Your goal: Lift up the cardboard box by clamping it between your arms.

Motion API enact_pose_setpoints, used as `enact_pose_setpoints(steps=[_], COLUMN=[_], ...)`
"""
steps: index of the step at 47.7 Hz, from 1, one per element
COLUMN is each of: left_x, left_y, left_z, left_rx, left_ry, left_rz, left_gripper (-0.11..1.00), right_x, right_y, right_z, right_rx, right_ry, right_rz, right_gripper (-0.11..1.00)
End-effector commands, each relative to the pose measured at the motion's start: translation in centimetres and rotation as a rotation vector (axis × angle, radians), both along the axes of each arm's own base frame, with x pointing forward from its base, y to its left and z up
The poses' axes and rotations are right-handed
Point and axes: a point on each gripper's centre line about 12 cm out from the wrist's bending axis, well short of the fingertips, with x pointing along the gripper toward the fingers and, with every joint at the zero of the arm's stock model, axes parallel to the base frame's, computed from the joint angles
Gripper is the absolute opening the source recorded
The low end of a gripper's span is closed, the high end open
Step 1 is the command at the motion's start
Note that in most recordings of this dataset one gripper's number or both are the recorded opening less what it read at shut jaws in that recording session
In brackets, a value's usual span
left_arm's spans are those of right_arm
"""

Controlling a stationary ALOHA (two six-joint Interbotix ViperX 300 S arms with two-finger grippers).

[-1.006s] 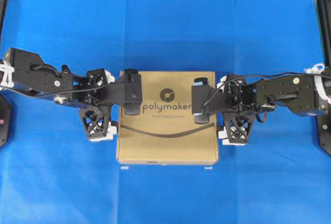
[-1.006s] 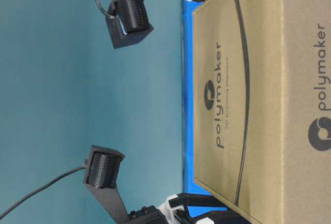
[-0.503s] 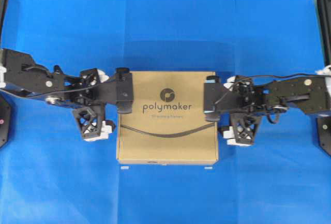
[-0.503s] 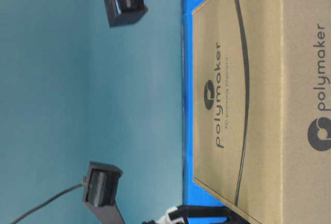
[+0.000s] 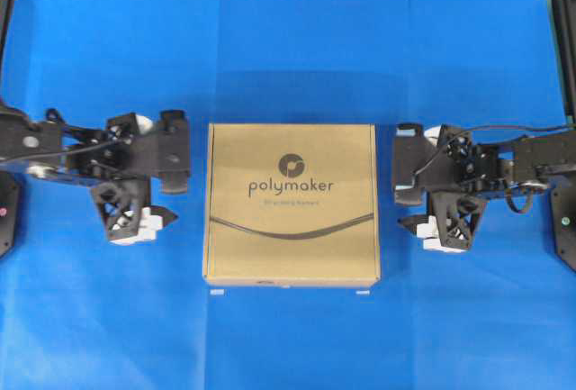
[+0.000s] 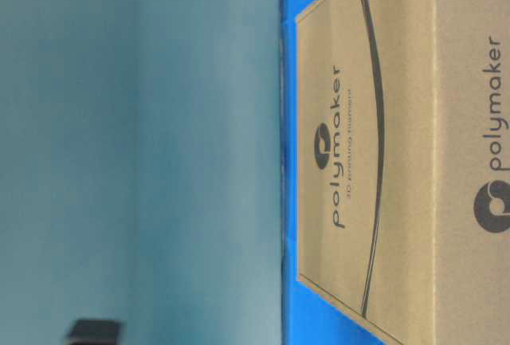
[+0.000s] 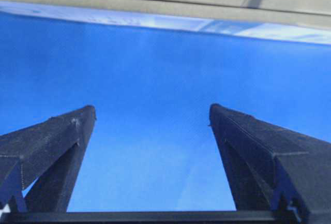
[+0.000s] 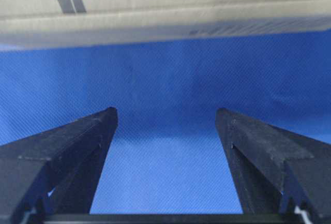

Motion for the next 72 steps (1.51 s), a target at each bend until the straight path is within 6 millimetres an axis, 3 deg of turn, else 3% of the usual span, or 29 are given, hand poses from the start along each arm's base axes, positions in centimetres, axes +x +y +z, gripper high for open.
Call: enact_pose_setpoints(steps=[1, 15, 42, 59, 72], left_x=[0.0, -1.6, -5.0, -8.4, -9.8], left_y=[0.0, -0.5, -1.2, -1.3, -1.4], left_z=[2.1, 5.1, 9.3, 11.4, 12.5], left_rx=[0.007, 0.016, 0.018, 0.024, 0.026], left_ry=[-0.073, -0.188, -0.394, -0.588, -0.667], left_rz=[0.0, -0.014, -0.022, -0.007, -0.005], left_gripper=[0.87, 0.86, 0.86, 0.86, 0.86], right_x=[0.3, -0.6, -5.1, -7.9, -9.2], right_y=[-0.3, -0.2, 0.2, 0.5, 0.6], right_z=[1.8, 6.4, 11.1, 13.4, 13.5], right_rx=[-0.001, -0.013, 0.024, 0.016, 0.012], right_ry=[-0.074, -0.244, -0.502, -0.63, -0.675], right_rz=[-0.017, -0.02, -0.073, -0.07, -0.068], right_gripper=[0.99, 0.99, 0.99, 0.99, 0.99])
